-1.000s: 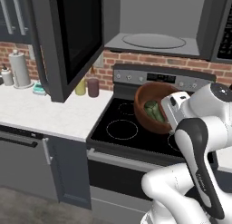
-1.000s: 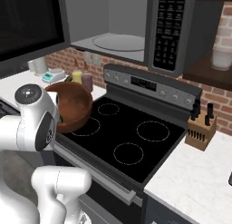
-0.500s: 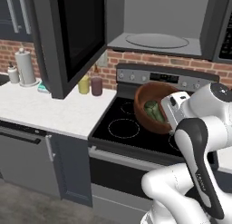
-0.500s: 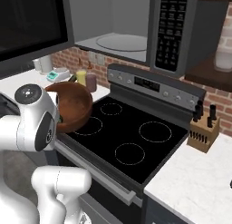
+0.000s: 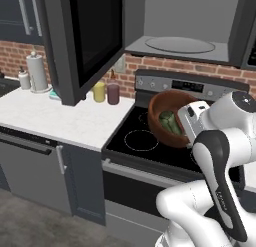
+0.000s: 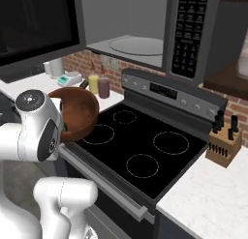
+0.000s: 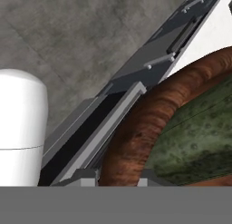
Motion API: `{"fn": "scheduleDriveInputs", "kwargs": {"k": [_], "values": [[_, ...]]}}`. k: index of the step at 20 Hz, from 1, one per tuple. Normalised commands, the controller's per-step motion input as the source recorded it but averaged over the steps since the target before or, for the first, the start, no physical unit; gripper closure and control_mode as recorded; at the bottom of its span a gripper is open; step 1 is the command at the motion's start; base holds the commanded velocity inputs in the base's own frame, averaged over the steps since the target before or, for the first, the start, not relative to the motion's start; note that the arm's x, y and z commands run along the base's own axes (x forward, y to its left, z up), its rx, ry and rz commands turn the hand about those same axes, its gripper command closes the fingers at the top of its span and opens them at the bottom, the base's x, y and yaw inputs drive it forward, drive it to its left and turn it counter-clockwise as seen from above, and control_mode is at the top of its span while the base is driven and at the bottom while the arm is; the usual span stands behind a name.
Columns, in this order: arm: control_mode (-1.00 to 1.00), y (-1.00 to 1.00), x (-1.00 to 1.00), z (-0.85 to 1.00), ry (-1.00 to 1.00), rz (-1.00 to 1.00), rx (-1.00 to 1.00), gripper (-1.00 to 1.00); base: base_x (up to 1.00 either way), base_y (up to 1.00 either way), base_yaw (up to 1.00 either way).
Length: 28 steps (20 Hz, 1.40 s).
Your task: Pick the cucumber from the sink and place it in the bowl. Then pick the bowl and place it in the microwave. Then close the microwave door and press the start button.
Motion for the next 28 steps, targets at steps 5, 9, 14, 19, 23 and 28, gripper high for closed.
{"fn": "scheduleDriveInputs", "kwargs": {"k": [5, 9, 14, 19, 23, 28], "values": [[1.0, 0.0, 0.0, 0.0, 0.0, 0.0, 0.0, 1.0, 0.0, 0.0, 0.1], [-1.0, 0.0, -0.01, 0.21, -0.02, 0.02, 0.0, 1.0, 0.0, 0.0, 0.0], [-1.0, 0.0, -0.01, 0.35, -0.05, -0.02, 0.0, 1.0, 0.0, 0.0, 0.0], [-1.0, 0.0, 0.06, 0.4, -0.01, -0.08, 0.0, 1.0, 0.0, 0.0, 0.0], [-1.0, 0.0, 0.23, 0.45, 0.0, -0.03, 0.0, 1.0, 0.0, 0.0, 0.0], [-1.0, -0.03, 0.14, 0.5, 0.0, -0.03, 0.0, 1.0, 0.0, 0.0, 0.0]]}}
